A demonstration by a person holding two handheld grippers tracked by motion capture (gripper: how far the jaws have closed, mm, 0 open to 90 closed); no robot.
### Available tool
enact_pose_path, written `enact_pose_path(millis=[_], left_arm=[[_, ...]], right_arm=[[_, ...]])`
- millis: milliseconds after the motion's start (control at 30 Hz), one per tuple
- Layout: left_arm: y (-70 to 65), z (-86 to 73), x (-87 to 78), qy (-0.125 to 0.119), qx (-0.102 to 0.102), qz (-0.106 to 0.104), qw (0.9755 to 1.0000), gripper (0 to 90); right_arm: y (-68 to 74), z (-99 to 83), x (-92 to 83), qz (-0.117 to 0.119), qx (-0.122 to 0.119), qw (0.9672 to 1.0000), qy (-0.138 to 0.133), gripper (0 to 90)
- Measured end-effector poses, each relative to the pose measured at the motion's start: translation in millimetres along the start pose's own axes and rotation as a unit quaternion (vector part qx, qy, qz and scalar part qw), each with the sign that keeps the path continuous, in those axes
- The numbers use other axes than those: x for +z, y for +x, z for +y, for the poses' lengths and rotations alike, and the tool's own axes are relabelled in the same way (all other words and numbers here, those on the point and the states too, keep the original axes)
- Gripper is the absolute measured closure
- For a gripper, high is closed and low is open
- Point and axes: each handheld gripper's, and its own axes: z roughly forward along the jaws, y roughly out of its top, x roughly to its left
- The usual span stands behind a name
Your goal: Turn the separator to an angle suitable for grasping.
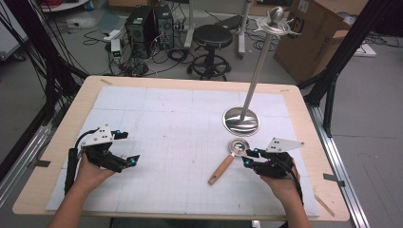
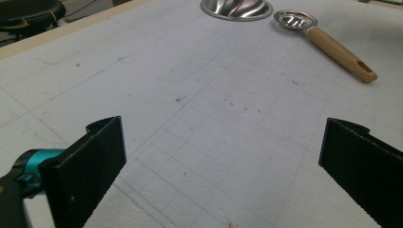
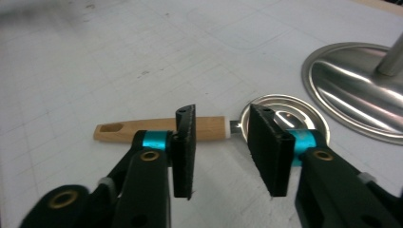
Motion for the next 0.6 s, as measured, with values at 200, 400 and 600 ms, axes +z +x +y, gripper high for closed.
enact_pose_path(millis=[200,400,600], left_arm=[[-0.4,-0.1,0.8,0.0,-0.001,0.001,1.0,2.4],[0.5,-0.8,2.5,0.002,-0.001,-0.003,1.0,2.3],[-0.4,-1.1,3.9,0.006,0.0,-0.005,1.0,2.3]], right_arm=[[1.8,0.3,3.2,0.009,-0.009,0.9999,0.009,75.6],[3.8,-0.1,2.9,0.016,-0.019,0.9996,0.011,84.8],[10.1,-0.6,11.7,0.028,-0.044,0.9983,0.025,89.3]])
